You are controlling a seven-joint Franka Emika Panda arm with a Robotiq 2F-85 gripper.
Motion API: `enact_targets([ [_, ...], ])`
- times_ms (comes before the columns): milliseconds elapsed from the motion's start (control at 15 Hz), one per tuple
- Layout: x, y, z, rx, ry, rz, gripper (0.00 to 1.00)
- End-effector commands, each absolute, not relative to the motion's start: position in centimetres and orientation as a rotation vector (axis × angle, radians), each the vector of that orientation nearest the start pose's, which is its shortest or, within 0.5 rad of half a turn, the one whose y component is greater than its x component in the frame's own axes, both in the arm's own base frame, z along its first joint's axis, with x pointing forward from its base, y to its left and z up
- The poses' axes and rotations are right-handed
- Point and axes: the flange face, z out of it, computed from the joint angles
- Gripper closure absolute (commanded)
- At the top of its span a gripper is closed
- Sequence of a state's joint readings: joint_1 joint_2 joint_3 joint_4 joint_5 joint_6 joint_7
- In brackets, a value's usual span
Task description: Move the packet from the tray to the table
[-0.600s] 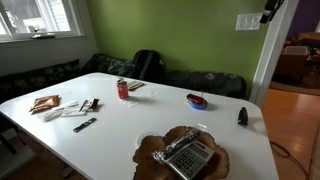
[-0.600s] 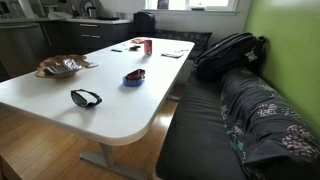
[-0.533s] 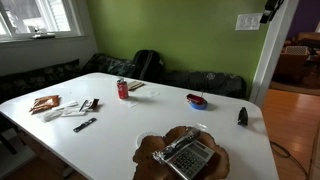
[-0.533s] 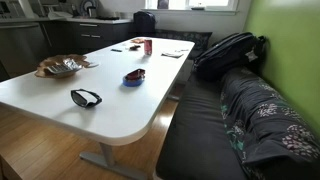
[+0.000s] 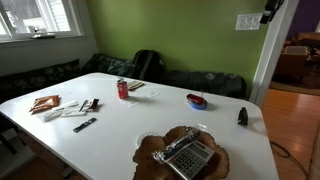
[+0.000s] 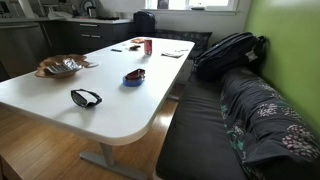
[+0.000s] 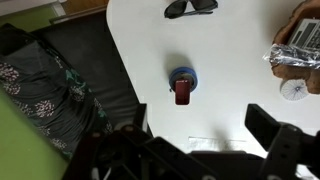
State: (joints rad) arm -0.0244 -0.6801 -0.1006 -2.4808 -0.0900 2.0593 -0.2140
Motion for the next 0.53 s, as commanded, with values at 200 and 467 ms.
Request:
enact_targets([
  [200,38.5,3.3,42.5,-2.994,-0.547,-0.094,0.0],
  [467,39.8,11.4,35.5,-2.845,-0.818,-0.002,0.0],
])
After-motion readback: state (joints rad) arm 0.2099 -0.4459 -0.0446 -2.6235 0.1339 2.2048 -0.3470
